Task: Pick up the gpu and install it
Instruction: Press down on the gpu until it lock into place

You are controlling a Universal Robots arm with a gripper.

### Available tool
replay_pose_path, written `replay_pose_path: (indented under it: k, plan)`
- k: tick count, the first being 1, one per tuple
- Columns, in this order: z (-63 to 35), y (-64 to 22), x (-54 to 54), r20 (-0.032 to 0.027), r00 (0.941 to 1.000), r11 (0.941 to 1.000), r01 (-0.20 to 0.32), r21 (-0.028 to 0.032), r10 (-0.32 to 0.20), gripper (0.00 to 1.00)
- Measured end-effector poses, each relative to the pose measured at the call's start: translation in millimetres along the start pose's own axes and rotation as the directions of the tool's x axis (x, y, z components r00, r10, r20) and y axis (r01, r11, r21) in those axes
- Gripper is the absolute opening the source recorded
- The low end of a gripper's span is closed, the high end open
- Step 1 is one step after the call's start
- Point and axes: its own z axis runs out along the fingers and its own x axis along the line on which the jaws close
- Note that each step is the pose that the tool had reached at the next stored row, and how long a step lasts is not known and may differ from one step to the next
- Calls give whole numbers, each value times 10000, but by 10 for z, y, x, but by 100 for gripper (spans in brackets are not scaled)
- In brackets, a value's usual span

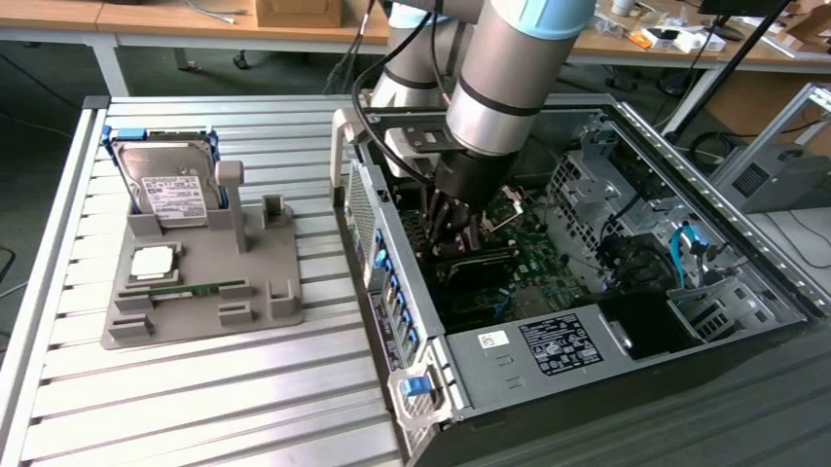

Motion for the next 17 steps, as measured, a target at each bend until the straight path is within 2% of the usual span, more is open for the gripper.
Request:
replay_pose_path:
  k: [6,17]
  plan:
    - [3,3,75,3,10000,10000,-1,0,1,11]
    - [-3,3,88,-2,10000,10000,27,1,-27,11]
